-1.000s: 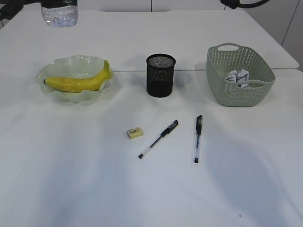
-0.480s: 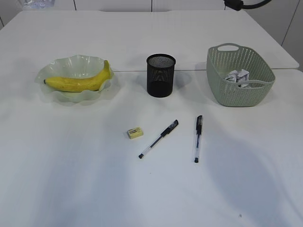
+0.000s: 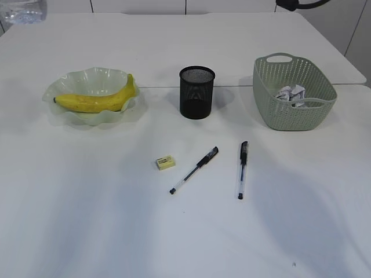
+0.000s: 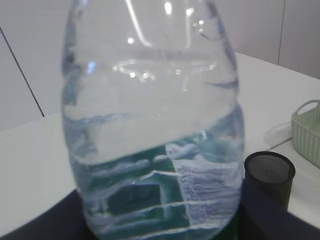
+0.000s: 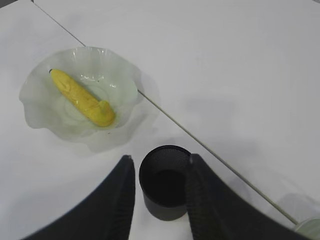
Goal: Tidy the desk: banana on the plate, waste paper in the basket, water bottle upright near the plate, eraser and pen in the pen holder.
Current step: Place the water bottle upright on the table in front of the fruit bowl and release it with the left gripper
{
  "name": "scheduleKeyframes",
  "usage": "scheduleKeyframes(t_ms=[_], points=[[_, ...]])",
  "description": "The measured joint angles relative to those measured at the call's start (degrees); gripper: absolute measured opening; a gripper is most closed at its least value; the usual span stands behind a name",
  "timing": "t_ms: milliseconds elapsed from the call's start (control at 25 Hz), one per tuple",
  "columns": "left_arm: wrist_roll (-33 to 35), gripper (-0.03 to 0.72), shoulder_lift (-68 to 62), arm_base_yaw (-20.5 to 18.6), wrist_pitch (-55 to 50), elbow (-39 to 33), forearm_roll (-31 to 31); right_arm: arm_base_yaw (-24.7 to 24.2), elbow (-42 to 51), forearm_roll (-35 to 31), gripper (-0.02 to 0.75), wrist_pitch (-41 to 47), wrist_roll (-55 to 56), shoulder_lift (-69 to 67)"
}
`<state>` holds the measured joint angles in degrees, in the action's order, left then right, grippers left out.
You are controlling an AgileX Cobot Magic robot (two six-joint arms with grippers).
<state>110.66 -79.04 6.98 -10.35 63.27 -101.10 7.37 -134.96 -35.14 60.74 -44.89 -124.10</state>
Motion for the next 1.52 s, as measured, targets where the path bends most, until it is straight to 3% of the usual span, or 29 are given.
scheduleKeyframes(t_ms=[760, 1040, 1240, 1520], points=[[0.4, 0.386, 14.4, -5.5, -3.9, -15.6, -0.3, 0.0, 0.0, 0.6, 0.262, -0.6, 0.0, 0.0], [5.7, 0.385, 15.0, -5.7, -8.0, -21.2, -0.2, 0.0, 0.0, 0.6, 0.262, -0.7, 0.0, 0.0], [8.3, 0.385, 15.0, -5.7, -14.4, -22.4, 0.4, 0.0, 0.0, 0.6, 0.262, -0.7, 0.0, 0.0], [8.5, 0.385, 15.1, -5.7, -14.2, -22.4, 0.2, 0.0, 0.0, 0.6, 0.262, -0.8, 0.0, 0.0]])
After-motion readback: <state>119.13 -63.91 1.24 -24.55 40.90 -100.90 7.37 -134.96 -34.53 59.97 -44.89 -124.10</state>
